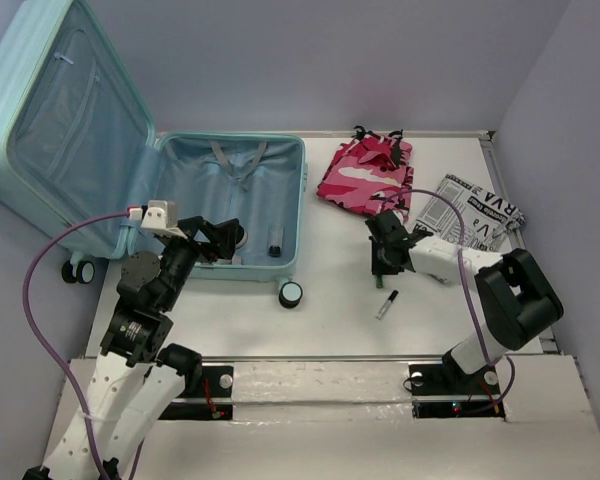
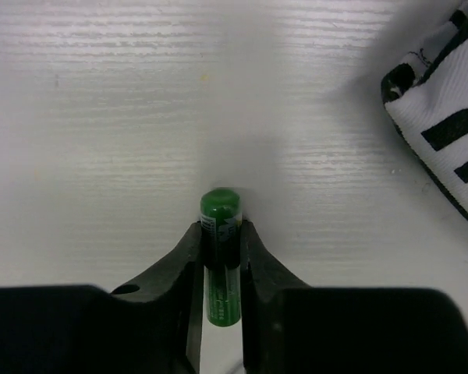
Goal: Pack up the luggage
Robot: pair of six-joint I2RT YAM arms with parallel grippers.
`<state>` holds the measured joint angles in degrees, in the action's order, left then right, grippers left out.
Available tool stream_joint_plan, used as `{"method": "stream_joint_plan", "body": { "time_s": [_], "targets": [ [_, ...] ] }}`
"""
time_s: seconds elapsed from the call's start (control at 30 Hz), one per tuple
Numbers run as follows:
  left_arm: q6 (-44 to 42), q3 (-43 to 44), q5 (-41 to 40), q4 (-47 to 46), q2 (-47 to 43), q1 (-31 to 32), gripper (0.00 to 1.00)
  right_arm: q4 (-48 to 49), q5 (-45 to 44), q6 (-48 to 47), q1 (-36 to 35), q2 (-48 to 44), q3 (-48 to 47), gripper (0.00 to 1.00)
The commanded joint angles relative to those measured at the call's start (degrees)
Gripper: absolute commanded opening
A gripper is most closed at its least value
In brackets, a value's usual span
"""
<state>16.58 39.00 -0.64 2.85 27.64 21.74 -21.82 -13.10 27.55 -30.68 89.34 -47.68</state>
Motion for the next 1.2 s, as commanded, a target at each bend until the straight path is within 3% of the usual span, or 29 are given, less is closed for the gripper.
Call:
{"method": "stream_joint_plan", "body": {
  "time_s": [0.0,0.2,0.23,0.43,0.5,0.53,0.6,0.67,0.8,0.9,0.97,1.0,1.03,1.17],
  "targets": [
    [-0.49,0.99,0.38,-2.41,-0.74,0.24,0.99,2.31,-1.66,0.75,0.44,0.67,-2.59,0.09],
    [-0.49,0.99,1.16,-2.50,-0.48,0.24,0.99,8.37,7.37,-0.31,-1.49,-9.44,-9.70,0.09],
    [-0.49,0.90,2.48,-3.72,-0.31,0.32,0.99,9.07,11.65,0.22,-2.54,-9.10,-11.80,0.09],
    [0.38,0.90,5.74,-5.66,1.01,0.24,0.99,16.02,18.37,2.85,-11.59,1.96,-30.23,0.10],
    [1.43,0.55,7.67,-6.19,1.89,0.24,0.99,18.39,20.66,4.17,-11.60,7.50,-33.78,0.29],
    [1.87,0.29,8.89,-7.15,2.24,0.15,0.99,18.66,22.05,5.31,-11.60,8.82,-35.27,0.57],
    [2.84,-0.33,12.50,-8.82,3.38,0.06,0.99,19.36,20.94,5.76,-11.60,9.72,-37.22,0.82],
    [3.89,-0.51,15.49,-9.79,5.13,0.15,0.99,19.28,19.70,4.89,-11.60,7.01,-36.00,0.83],
    [6.79,1.42,20.94,-11.38,10.32,0.50,0.95,18.40,14.96,3.82,-8.80,-2.57,-27.31,0.76],
    [10.22,2.39,24.99,-15.41,16.03,3.65,0.86,17.79,11.19,4.35,-3.62,-10.77,-16.59,0.61],
    [9.53,4.67,17.64,-16.30,21.63,13.99,0.85,15.51,9.07,4.44,1.46,-19.52,-11.85,0.60],
    [8.48,6.94,13.87,-16.13,23.93,23.08,0.84,14.28,6.36,3.83,3.06,-25.38,-7.99,0.59],
    [7.51,8.36,7.04,-15.86,26.65,27.35,0.84,11.39,4.51,3.48,4.38,-28.31,-6.39,0.59],
    [3.99,17.14,-3.63,-12.00,42.29,38.19,0.80,4.61,-4.64,0.58,7.47,-39.84,-3.30,0.59]
  ]
}}
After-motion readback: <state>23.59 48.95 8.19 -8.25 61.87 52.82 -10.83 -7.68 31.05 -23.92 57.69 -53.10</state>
